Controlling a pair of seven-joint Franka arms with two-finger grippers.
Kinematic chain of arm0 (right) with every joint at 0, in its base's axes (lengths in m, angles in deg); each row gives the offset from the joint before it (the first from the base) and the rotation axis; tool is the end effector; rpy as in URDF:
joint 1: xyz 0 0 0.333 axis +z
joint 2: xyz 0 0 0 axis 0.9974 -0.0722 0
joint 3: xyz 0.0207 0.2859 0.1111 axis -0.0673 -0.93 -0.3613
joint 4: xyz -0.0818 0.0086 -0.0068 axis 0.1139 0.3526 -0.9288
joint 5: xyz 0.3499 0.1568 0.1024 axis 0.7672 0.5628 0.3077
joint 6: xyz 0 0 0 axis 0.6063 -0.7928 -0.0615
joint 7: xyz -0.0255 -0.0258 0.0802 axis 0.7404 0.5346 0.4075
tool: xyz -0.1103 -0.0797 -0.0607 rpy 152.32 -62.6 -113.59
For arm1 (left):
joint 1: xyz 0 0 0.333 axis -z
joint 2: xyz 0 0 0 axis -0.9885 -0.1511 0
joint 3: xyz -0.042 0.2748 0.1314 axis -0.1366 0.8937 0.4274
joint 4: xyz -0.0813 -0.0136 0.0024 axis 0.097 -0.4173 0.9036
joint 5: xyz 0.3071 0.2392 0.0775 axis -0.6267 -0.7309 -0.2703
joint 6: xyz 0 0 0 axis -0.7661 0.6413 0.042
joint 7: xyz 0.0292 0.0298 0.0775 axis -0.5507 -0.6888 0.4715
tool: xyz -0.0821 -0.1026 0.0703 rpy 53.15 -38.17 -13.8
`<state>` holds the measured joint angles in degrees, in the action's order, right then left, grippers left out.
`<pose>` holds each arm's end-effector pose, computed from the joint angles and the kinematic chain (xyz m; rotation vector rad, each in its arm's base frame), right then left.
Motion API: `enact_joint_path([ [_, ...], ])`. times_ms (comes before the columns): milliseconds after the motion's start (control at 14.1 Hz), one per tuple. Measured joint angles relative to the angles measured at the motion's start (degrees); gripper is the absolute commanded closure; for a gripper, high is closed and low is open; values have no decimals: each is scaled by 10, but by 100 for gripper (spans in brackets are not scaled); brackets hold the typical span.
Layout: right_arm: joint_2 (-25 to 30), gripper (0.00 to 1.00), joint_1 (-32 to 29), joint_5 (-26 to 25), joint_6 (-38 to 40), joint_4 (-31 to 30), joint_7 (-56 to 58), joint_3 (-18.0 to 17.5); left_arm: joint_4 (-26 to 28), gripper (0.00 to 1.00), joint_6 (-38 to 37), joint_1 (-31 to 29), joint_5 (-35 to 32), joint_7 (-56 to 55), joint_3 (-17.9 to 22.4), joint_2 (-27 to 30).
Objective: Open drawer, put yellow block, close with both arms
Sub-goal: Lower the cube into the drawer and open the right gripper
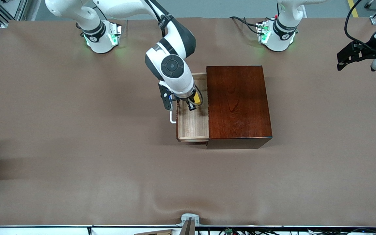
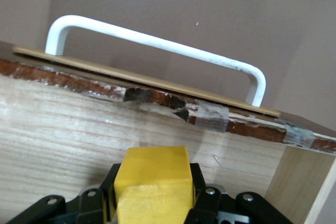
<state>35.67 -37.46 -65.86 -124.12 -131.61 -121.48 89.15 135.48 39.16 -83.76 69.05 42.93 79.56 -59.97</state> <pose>0.4861 0.5150 0.2889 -2.4624 1.8602 0.2962 0.5177 -0.0497 0.6196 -3.0682 0.1567 0.0181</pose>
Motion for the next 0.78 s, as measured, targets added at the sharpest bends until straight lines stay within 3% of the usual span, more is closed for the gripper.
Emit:
enact_joint_path([
  [142,-5,96,0,0,0,0,-1,1,0,0,0,0,0,0,-1,0],
  [213,-7,68,0,0,0,0,-1,1,0,0,0,0,0,0,-2,0],
  [284,-9,66,0,0,0,0,-1,1,0,0,0,0,0,0,-2,0],
  [355,-10,44,0,0,0,0,-1,1,0,0,0,0,0,0,-2,0],
  [426,-11,0,0,0,0,0,-1,1,0,0,0,0,0,0,-2,0],
  [782,-11,0,0,0,12,13,-1,5,0,0,-1,0,0,0,-4,0],
])
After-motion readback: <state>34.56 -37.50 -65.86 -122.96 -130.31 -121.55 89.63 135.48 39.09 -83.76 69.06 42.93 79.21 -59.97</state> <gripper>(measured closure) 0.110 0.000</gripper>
